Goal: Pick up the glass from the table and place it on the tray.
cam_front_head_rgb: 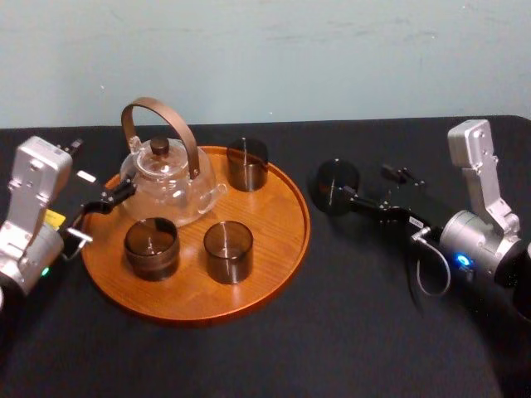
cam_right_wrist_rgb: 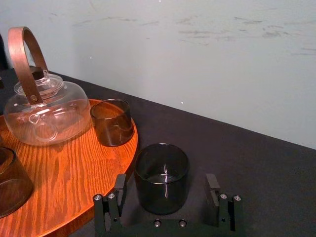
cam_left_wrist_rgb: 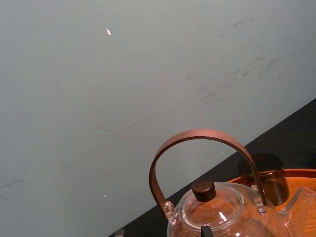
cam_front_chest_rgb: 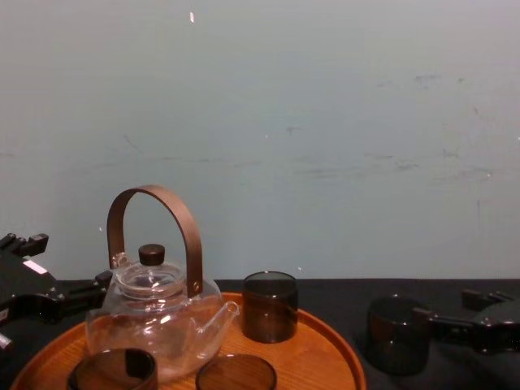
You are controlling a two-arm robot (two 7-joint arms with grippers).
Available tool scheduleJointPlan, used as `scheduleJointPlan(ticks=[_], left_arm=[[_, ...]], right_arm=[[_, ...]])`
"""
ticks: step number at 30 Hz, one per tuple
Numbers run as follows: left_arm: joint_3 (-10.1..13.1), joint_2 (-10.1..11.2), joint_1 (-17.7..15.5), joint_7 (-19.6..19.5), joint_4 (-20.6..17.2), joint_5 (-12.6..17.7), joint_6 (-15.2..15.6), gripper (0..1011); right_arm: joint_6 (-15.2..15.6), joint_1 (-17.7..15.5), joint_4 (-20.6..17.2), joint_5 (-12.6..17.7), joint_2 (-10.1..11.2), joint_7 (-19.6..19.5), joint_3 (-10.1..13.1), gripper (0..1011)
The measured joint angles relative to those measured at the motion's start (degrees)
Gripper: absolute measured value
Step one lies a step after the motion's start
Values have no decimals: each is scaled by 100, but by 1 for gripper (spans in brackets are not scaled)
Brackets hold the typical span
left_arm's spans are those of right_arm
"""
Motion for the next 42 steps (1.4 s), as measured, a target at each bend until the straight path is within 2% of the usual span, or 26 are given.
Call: scheduleJointPlan(ticks=[8,27,42], left_arm=[[0,0,0,0,0,0,0,1001],[0,0,0,0,0,0,0,1001],[0,0,0,0,0,0,0,1001]], right_arm=[[32,129,108,-104,-58,5,-62,1003],[-18,614,832,-303,-333,102,-190,1002],[-79,834,1174,-407,-486,201,-285,1003]])
